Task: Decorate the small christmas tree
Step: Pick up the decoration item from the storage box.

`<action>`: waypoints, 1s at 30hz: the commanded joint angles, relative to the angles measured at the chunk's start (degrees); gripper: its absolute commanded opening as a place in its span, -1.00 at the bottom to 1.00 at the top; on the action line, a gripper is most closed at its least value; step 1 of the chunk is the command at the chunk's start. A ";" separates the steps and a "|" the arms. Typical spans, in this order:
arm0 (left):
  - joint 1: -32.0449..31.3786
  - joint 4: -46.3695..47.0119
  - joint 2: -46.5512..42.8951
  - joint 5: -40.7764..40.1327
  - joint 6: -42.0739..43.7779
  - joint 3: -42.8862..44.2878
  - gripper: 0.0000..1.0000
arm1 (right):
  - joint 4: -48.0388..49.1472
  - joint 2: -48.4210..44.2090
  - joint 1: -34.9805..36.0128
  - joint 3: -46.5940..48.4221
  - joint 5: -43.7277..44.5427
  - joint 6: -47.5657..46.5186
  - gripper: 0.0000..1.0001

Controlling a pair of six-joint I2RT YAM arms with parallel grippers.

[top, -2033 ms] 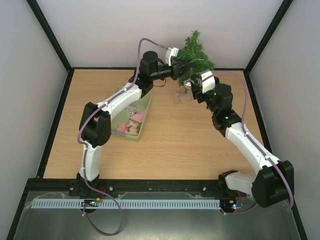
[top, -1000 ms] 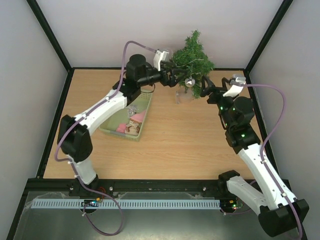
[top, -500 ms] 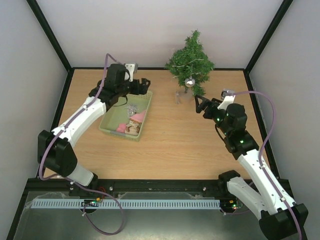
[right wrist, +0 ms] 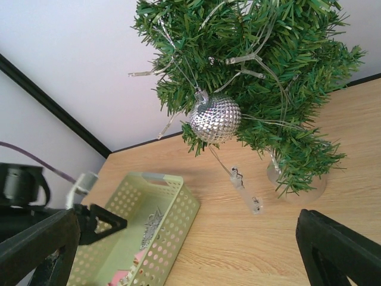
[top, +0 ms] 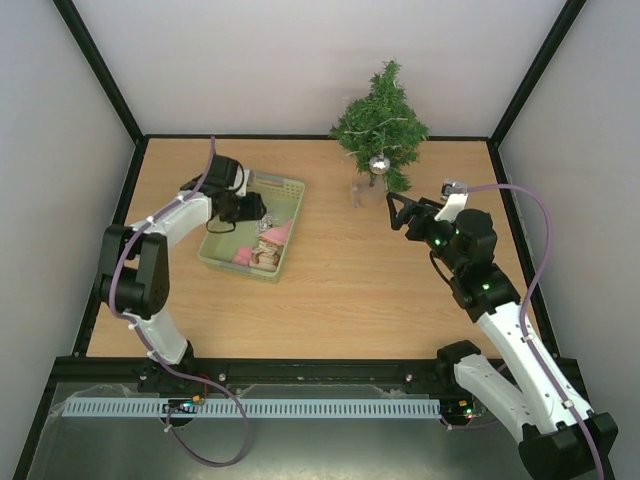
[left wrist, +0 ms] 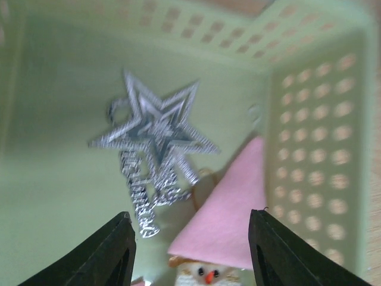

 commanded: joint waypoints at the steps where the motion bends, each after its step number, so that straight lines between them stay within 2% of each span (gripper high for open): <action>1: 0.66 2.55 3.98 4.63 -2.22 -2.86 0.07 | 1.08 -1.42 -0.09 0.98 -0.54 0.46 0.94; 10: 0.68 7.98 7.57 10.40 -3.30 -5.54 0.00 | 0.82 -1.43 -0.09 0.94 -0.32 0.72 0.92; 13: 0.35 7.59 8.45 8.58 -2.41 -5.06 -0.01 | 0.84 -1.43 -0.11 0.93 -0.30 0.59 0.92; 24: 0.26 6.09 9.16 9.69 -0.28 -6.48 -0.05 | 1.23 -2.65 -0.09 0.27 0.10 0.55 0.90; 27: -0.02 6.91 8.87 11.79 -0.51 -7.13 -0.19 | 1.63 -3.17 -0.04 -0.45 0.34 0.72 0.89; 30: -0.55 8.52 8.40 15.15 -0.20 -8.35 -0.50 | 1.65 -3.18 -0.09 -0.28 -0.50 0.55 0.90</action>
